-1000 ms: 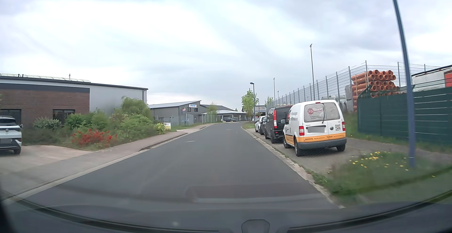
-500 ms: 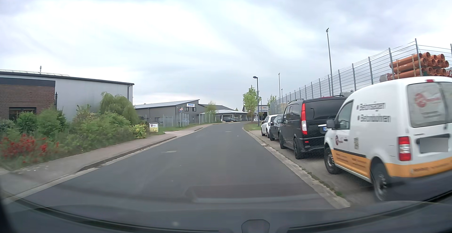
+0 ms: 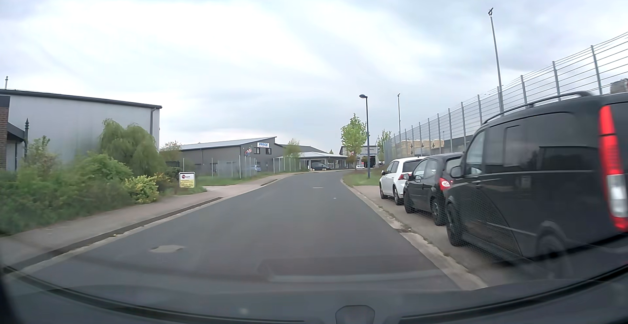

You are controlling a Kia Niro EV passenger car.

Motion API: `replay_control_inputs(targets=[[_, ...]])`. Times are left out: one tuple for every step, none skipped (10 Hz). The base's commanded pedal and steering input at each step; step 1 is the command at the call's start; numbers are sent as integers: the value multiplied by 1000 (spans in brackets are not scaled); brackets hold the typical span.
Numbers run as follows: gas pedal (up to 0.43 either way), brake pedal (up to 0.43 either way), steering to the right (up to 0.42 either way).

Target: Follow the waypoints while adhering to traffic rules and regulations

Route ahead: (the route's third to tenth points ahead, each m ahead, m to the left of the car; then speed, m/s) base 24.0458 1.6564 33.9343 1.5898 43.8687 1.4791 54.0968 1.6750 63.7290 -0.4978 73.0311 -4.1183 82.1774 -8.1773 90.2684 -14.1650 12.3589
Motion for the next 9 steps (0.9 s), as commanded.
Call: replay_control_inputs(targets=[[169, 0, -6], [169, 0, -6], [169, 0, -6], [169, 0, -6], [169, 0, -6], [169, 0, -6], [169, 0, -6], [169, 0, -6], [169, 0, -5]])
